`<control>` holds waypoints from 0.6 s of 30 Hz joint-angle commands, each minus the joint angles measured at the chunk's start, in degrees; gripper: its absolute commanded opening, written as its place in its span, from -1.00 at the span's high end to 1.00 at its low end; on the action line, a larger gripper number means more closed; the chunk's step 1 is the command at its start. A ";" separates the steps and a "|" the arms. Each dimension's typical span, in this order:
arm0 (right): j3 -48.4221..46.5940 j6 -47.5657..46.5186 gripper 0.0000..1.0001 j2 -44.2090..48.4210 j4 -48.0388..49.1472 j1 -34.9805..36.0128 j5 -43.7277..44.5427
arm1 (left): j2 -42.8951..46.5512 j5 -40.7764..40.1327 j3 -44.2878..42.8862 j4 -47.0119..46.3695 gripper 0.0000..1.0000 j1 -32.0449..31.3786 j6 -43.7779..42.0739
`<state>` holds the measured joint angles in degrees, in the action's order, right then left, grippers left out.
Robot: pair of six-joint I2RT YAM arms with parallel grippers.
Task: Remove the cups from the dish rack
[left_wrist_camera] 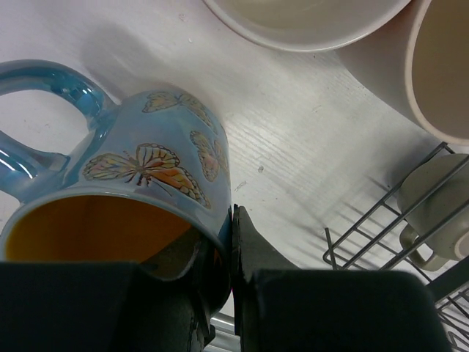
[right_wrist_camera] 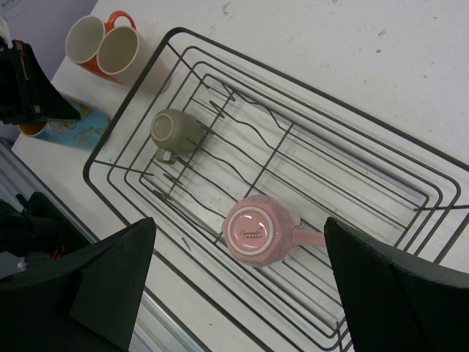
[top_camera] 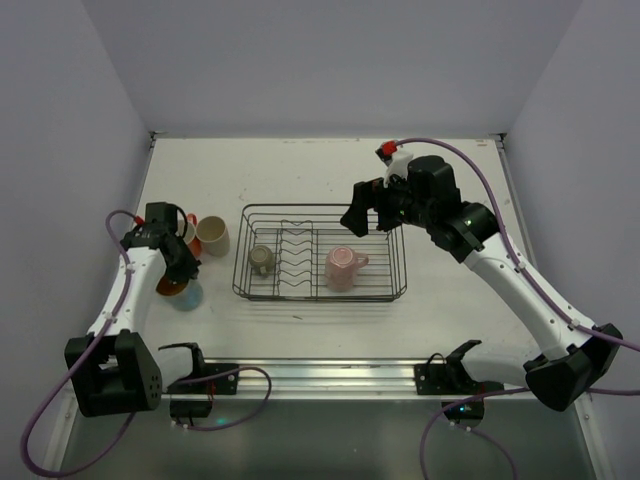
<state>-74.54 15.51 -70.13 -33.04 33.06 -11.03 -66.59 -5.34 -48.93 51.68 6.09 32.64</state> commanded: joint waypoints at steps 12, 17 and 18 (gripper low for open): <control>0.01 -1.01 -0.98 -0.98 -0.36 0.16 1.27 | -5.92 0.50 -1.96 -6.67 1.00 2.79 -3.37; -0.25 -1.01 -0.98 -1.24 -1.24 0.08 1.62 | -6.71 2.09 -1.96 -7.38 1.00 3.93 -3.73; -0.69 -0.92 -0.98 -1.50 -1.94 0.16 2.67 | -6.63 2.70 -2.31 -7.30 1.00 4.02 -3.81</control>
<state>-74.54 15.33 -71.26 -33.43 33.06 -10.81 -72.25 -3.27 -50.13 48.64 8.93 30.81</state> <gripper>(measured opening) 0.990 0.135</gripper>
